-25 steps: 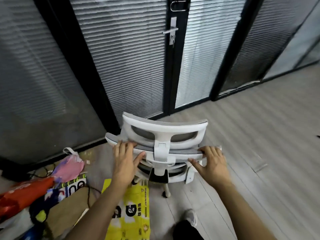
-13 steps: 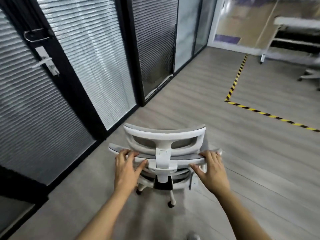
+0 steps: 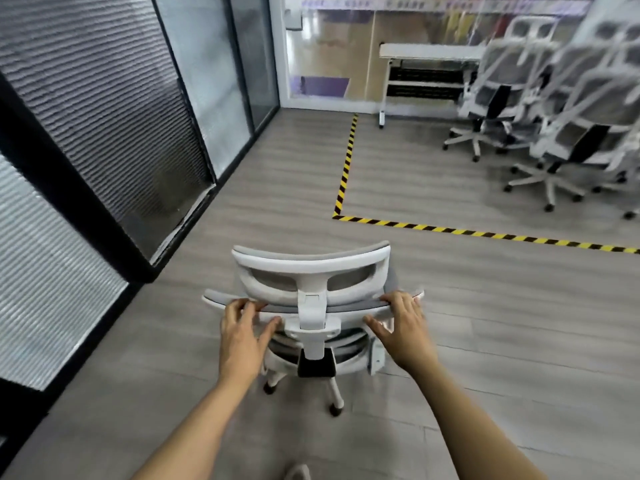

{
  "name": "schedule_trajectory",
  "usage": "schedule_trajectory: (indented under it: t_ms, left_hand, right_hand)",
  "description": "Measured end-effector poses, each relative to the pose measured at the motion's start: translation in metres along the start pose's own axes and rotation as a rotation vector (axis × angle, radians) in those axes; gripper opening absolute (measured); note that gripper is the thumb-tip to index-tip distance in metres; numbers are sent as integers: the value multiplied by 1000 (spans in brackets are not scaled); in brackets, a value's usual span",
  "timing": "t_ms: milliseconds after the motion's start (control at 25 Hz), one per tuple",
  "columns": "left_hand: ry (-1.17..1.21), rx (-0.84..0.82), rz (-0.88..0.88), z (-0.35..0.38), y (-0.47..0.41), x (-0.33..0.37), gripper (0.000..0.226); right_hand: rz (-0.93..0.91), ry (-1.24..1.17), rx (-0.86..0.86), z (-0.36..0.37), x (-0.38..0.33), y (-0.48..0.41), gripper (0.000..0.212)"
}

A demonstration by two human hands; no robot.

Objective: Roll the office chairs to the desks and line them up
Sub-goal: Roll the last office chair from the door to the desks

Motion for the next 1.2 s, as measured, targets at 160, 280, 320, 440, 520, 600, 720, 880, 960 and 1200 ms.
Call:
schedule_trajectory:
  t_ms: [160, 280, 320, 440, 520, 600, 720, 880, 960, 1200]
  left_hand:
    - [43, -44, 62, 97, -112, 26, 33]
    - [83, -90, 128, 169, -205, 44, 34]
    - [84, -110, 155, 193, -237, 52, 34]
    - [117, -177, 196, 269, -330, 77, 33]
    - [136, -199, 236, 317, -381, 98, 34]
    - [148, -211, 282, 371, -437, 122, 34]
    - [158, -227, 300, 451, -517, 158, 35]
    - [146, -238, 301, 559, -617, 210, 36]
    - [129, -251, 312, 609, -667, 238, 35]
    - [148, -248, 291, 751, -820, 304, 27]
  right_hand:
    - [71, 7, 71, -30, 61, -102, 49]
    - [156, -3, 119, -51, 102, -180, 54]
    - [170, 12, 132, -58, 114, -208, 55]
    - [268, 3, 166, -83, 161, -287, 51]
    - [303, -5, 193, -98, 195, -335, 51]
    - [321, -20, 216, -115, 233, -393, 54]
    - [343, -36, 262, -144, 292, -483, 53]
    - [363, -41, 240, -184, 379, -607, 57]
    - [361, -21, 210, -205, 419, -672, 58]
    - [407, 19, 151, -264, 520, -865, 50]
Point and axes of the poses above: each hand's wrist, its own y-axis away from the middle knuckle, its own z-axis out of the palm, x = y × z, the point moved 5 cm from there along -y, towards the middle knuckle, and after that the axes turned 12 degrees about z, right-handed, at the moved point
